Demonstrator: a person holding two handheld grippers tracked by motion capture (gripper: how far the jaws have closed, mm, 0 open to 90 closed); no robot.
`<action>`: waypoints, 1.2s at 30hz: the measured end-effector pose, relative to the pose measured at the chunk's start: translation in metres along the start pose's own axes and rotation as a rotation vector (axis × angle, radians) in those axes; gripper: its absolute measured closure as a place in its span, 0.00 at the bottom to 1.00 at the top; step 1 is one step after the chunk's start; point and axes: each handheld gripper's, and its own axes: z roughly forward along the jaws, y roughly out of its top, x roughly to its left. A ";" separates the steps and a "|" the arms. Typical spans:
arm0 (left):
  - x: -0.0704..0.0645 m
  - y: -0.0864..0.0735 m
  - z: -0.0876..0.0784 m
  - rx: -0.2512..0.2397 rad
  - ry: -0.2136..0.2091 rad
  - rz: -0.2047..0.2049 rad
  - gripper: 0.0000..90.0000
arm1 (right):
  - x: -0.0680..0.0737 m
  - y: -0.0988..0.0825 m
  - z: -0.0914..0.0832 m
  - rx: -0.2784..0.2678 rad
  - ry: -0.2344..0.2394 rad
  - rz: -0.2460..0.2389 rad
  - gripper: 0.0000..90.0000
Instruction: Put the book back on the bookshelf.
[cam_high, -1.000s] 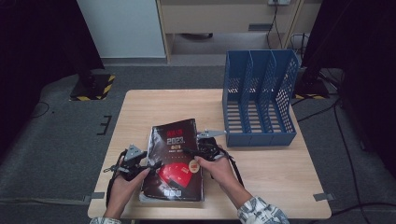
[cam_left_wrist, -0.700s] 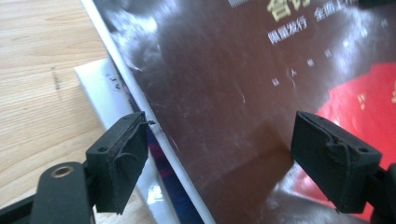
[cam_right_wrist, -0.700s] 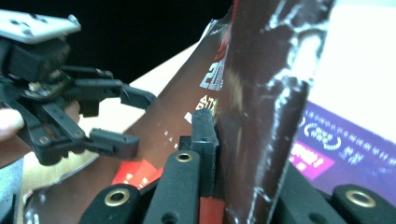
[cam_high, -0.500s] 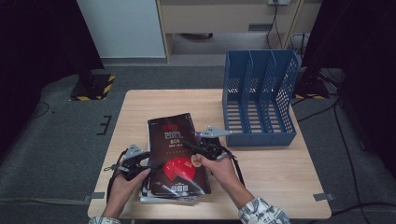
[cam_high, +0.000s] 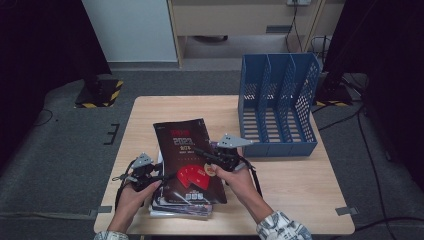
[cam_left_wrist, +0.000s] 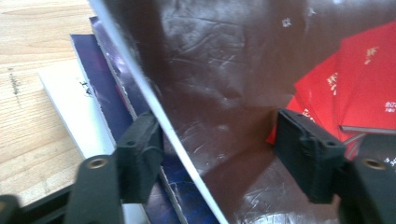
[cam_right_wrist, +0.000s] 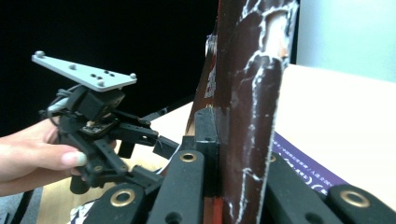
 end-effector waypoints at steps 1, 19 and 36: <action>0.003 0.001 -0.001 -0.003 0.001 -0.008 0.41 | 0.000 0.000 0.000 -0.002 0.003 -0.001 0.97; 0.008 0.008 0.000 0.035 0.064 -0.007 0.92 | -0.008 -0.001 -0.003 0.025 -0.001 -0.018 0.95; 0.002 0.013 -0.008 -0.016 0.110 0.049 0.95 | -0.004 0.021 0.006 0.195 -0.039 -0.130 0.76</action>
